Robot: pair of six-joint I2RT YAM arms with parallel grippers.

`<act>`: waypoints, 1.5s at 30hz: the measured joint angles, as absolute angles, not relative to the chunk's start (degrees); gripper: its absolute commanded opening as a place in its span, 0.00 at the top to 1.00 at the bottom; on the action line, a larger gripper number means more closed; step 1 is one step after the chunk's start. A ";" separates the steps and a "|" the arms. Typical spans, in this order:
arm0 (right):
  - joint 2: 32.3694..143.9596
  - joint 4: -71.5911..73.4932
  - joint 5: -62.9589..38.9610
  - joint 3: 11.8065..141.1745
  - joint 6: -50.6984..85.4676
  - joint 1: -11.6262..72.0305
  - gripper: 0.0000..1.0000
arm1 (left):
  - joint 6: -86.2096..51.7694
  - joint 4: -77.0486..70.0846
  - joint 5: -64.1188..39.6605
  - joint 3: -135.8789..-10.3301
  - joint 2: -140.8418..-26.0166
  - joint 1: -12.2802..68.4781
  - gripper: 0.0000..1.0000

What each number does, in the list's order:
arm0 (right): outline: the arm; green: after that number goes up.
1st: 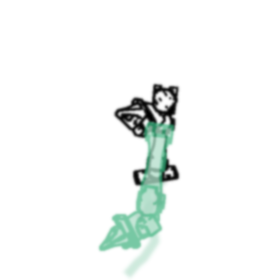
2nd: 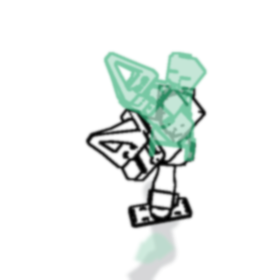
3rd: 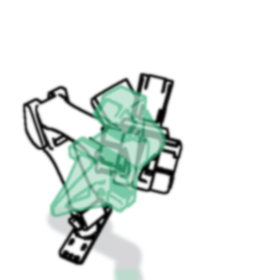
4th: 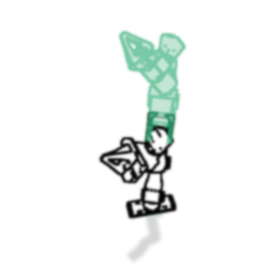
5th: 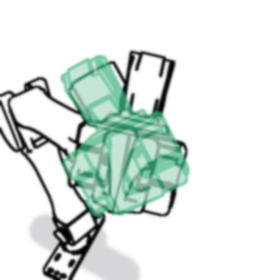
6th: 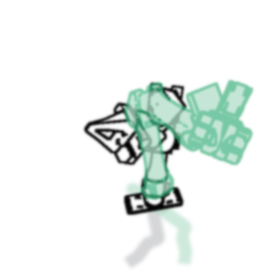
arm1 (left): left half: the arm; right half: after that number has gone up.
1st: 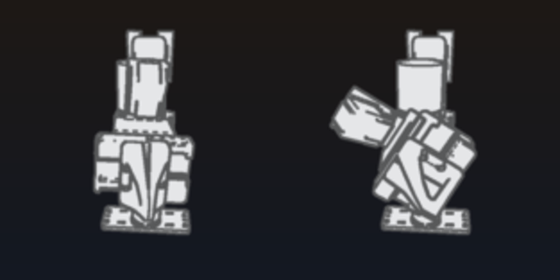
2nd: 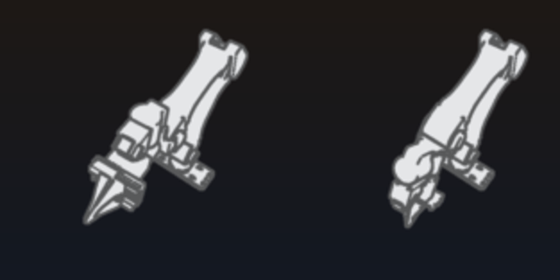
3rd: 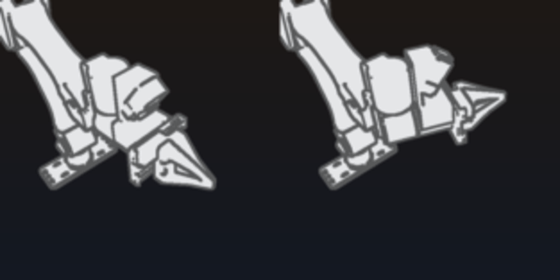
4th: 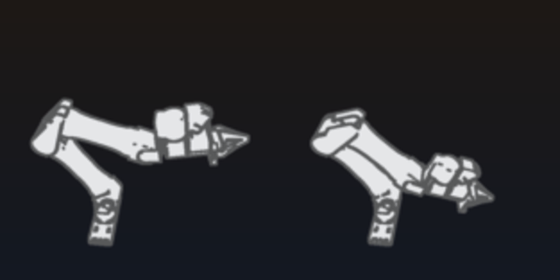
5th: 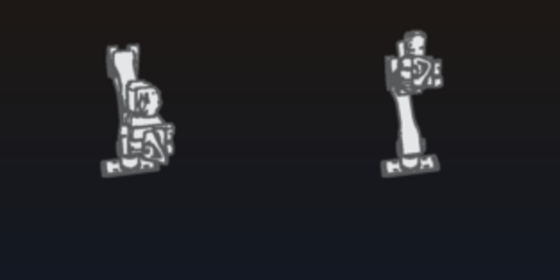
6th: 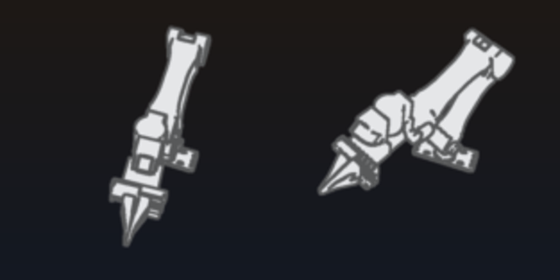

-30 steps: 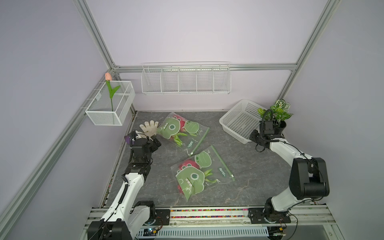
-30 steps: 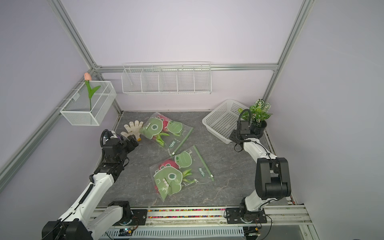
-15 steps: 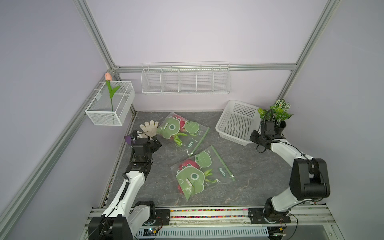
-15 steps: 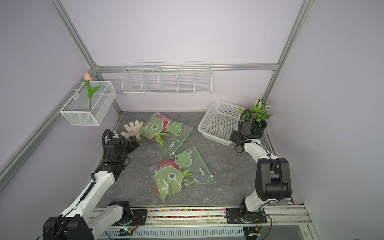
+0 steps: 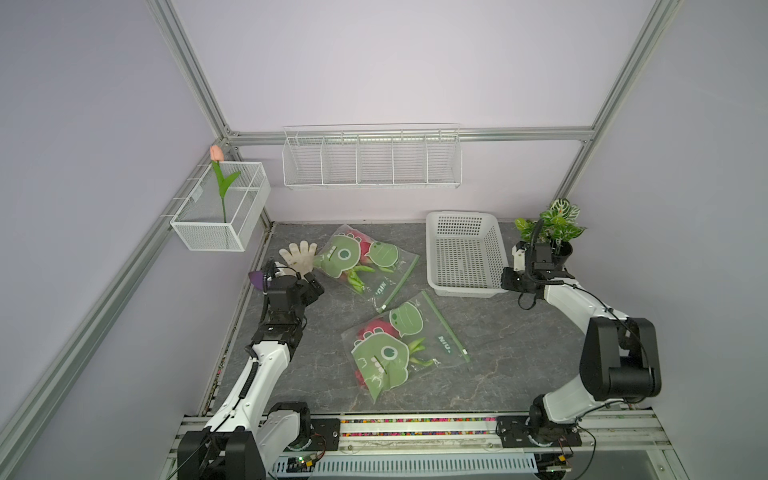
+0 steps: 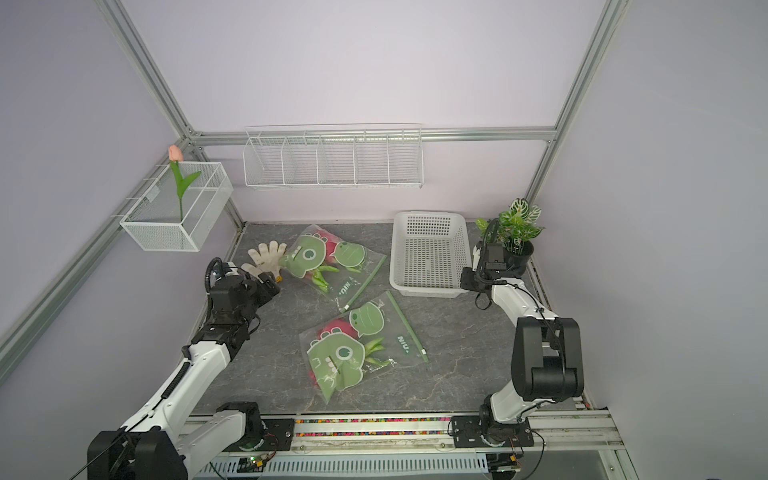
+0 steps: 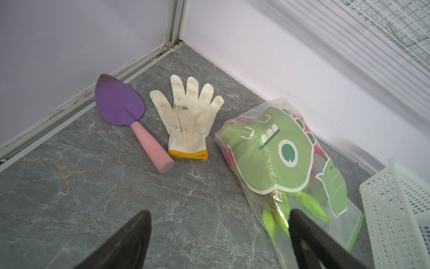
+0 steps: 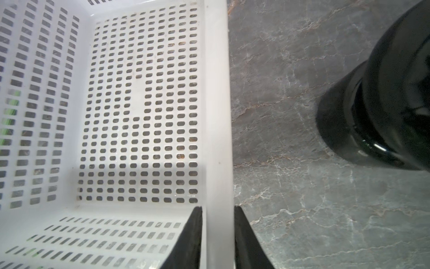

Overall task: Open the zip-top bag and take out the dragon fruit
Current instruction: Adjust the basket at the center of the board, then pick up the zipper food storage bag at the center of the board.

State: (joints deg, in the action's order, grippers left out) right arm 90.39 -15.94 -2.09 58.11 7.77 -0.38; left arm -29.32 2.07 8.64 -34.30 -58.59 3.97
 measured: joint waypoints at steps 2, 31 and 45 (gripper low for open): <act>90.39 -16.36 -2.44 58.67 6.44 -1.23 0.75 | -29.32 2.04 8.47 -34.30 -58.78 3.97 0.07; 83.07 -24.51 -14.22 65.49 10.55 -4.03 0.46 | -29.34 5.06 5.34 -38.37 -61.45 3.97 0.11; 71.59 -32.53 -30.35 55.77 20.95 2.83 0.34 | -31.05 8.43 -0.99 -40.53 -59.13 3.97 0.16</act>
